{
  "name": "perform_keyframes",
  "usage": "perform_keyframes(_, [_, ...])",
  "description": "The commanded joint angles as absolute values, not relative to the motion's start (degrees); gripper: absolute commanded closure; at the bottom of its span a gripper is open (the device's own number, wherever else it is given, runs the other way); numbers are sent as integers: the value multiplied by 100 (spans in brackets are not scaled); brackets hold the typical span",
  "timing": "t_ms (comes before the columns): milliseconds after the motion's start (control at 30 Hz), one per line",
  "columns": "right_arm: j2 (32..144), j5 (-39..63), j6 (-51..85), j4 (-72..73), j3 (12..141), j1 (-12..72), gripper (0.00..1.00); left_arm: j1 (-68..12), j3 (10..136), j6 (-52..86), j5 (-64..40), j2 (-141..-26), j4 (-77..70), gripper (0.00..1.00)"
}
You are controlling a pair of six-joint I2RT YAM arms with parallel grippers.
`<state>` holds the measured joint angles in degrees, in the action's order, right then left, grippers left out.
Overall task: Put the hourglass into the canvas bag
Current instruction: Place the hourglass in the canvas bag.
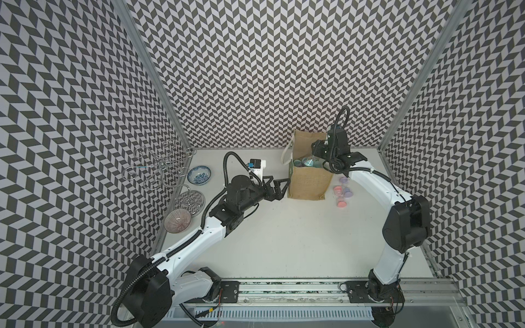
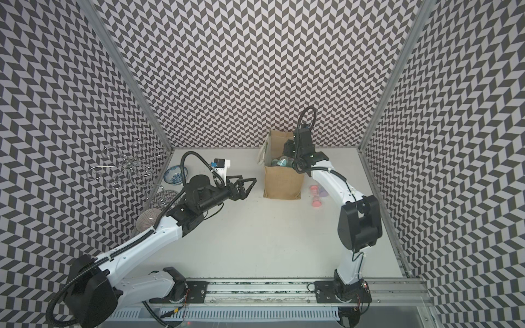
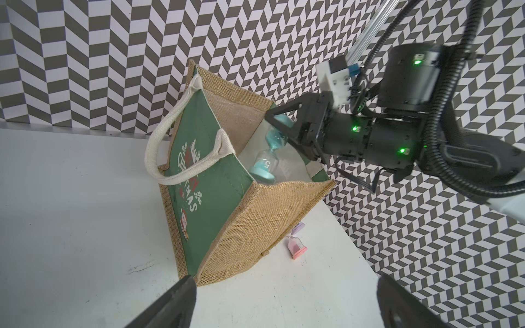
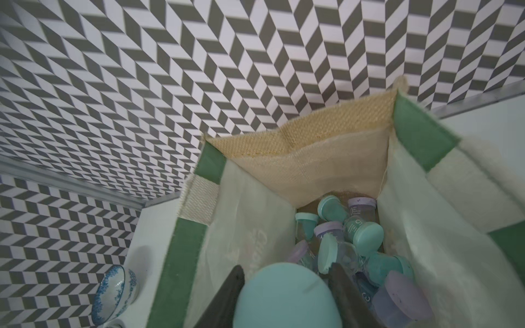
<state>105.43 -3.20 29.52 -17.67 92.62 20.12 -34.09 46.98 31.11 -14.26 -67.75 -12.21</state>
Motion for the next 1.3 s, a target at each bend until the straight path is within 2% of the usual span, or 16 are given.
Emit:
perform_keyframes(0, [10787, -130, 2876, -1409, 9422, 2021, 67, -3428, 4836, 3119, -1468, -6803, -1415, 1])
perform_keyframes(267, [11448, -9, 2892, -1495, 9521, 2033, 63, -3428, 4790, 3076, -1442, -6759, -1365, 1])
perform_keyframes(433, [11530, 53, 2898, -1598, 9606, 2032, 52, -3428, 4757, 3028, -1442, -6717, -1345, 1])
perform_keyframes(567, [11403, 192, 2821, -1601, 9606, 2022, 48, -3428, 4776, 3032, -1472, -6719, -1335, 1])
perform_keyframes(633, [11306, 186, 2786, -1589, 9598, 2021, 42, -3428, 4756, 3059, -1468, -6712, -1349, 1])
perform_keyframes(833, [10754, 192, 2814, -1332, 9355, 2019, 27, -3428, 4732, 3063, -1448, -6647, -1323, 1])
perform_keyframes(967, [10063, 213, 2873, -749, 8735, 2004, 19, -3428, 4730, 3032, -1409, -6584, -1240, 1])
perform_keyframes(1267, [8481, -212, 3033, -646, 7527, 1830, 13, -3527, 4638, 2938, -1436, -6400, -1136, 1])
